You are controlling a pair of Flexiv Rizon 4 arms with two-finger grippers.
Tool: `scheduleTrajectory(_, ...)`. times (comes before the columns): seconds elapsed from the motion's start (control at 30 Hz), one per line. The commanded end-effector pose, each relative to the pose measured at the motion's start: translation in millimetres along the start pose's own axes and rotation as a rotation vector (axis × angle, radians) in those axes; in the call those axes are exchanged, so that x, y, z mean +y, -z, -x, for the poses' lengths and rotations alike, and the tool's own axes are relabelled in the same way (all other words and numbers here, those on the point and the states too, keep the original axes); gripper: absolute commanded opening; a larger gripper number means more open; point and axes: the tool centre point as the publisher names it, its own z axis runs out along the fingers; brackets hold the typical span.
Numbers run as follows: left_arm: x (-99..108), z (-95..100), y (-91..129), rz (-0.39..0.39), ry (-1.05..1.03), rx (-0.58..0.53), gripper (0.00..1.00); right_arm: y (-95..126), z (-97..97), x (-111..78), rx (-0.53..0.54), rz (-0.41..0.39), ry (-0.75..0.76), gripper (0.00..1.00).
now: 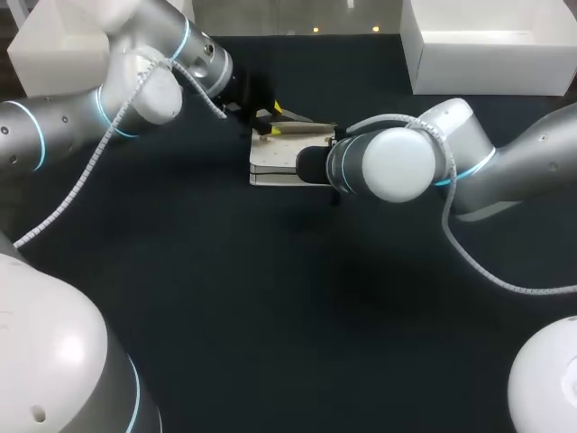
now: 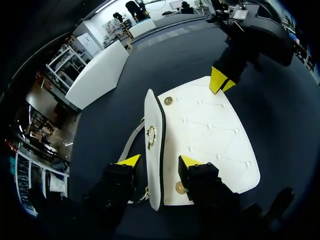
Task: Pick up the bag, open it, inspect its contents, close it, and place it on the opposite side
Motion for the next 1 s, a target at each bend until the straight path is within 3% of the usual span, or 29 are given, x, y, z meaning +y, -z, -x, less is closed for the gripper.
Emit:
scheduleTrajectory(0.03, 3, 0.4, -9, 0.012, 0.017, -0.01, 0.5, -1, -4.8, -3.5, -0.298, 0.014, 0.001, 0.0)
scheduleTrajectory(1.0, 18, 20.1, -41, 0.004, 0.11, 0.014, 0.32, -1, -4.8, -3.5, -0.298, 0.014, 0.001, 0.0)
